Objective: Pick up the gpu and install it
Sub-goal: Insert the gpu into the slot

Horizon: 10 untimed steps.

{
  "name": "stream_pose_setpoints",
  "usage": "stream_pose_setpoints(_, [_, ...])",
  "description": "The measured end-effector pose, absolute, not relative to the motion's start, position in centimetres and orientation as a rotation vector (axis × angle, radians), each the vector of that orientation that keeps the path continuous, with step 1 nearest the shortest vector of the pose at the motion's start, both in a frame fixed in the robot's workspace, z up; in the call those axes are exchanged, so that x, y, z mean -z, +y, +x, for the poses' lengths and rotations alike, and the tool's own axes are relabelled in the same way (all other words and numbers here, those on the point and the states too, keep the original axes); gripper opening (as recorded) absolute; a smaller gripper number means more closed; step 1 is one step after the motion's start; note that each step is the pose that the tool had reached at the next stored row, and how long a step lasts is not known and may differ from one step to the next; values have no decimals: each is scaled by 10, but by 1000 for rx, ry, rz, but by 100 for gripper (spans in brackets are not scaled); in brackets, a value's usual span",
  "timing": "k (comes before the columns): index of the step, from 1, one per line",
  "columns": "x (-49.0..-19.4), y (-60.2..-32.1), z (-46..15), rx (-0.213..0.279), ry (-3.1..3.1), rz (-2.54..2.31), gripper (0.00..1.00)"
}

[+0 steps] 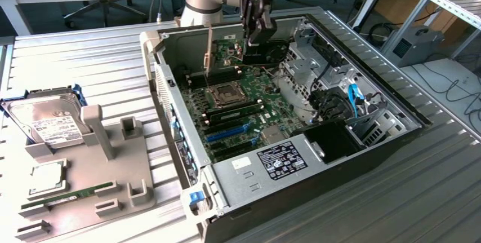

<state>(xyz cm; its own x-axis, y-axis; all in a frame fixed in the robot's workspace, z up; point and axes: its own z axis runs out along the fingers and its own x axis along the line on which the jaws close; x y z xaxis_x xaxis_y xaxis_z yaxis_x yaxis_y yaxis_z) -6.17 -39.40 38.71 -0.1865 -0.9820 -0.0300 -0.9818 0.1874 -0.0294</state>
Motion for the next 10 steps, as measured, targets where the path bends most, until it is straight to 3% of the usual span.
stream_pose_setpoints(10, [-387, -394, -62, 5, 2370, -1998, 27])
